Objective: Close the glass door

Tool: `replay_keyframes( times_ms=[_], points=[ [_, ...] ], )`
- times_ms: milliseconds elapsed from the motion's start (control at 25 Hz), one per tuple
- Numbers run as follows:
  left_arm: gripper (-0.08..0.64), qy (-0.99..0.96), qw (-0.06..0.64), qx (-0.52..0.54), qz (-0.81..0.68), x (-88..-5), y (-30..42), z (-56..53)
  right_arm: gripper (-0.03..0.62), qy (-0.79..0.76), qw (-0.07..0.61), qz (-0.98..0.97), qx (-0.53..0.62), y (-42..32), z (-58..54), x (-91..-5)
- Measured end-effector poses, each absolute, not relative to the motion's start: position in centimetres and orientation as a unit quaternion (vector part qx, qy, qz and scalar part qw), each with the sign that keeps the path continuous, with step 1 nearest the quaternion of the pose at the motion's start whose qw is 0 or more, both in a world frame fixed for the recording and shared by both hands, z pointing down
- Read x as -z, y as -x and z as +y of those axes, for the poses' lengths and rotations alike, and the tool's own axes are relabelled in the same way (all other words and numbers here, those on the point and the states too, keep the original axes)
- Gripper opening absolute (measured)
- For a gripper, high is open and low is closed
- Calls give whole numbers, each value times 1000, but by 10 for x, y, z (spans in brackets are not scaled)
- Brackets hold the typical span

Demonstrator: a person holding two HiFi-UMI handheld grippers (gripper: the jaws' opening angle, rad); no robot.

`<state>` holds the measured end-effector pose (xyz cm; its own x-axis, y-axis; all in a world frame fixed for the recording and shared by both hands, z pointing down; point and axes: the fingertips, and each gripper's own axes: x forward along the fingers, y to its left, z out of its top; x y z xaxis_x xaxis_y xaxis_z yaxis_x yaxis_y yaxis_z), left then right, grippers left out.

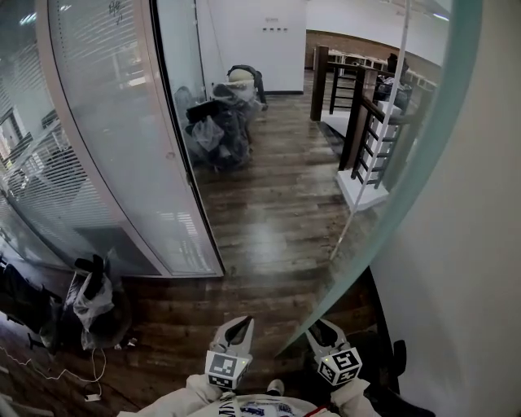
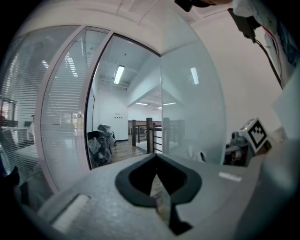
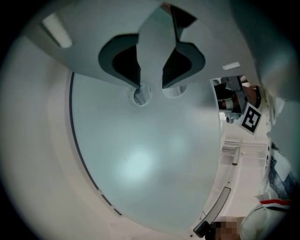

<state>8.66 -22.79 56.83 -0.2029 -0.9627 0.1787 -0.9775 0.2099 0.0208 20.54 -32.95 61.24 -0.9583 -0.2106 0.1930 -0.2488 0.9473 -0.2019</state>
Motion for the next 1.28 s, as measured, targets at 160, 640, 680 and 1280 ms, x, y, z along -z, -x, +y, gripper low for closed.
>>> replay_keyframes(
  times_ms=[160,640,680,1280],
  points=[
    [3,-601,76,-45,-794,-564,-82,-222,201,-63,97,-990,-83,-196,-331,-620],
    [3,-551,89,-31,-829,-576,-66,-198,151,25,77,-997,-19,-153,-322,-610],
    [3,-546,90,-30,-833,-577,-63,-195,123,26,74,-997,-18,-151,-320,-610],
    [3,-559,87,-20,-824,-569,-29,-198,118,4,76,-997,-26,-122,-319,-617]
  ],
)
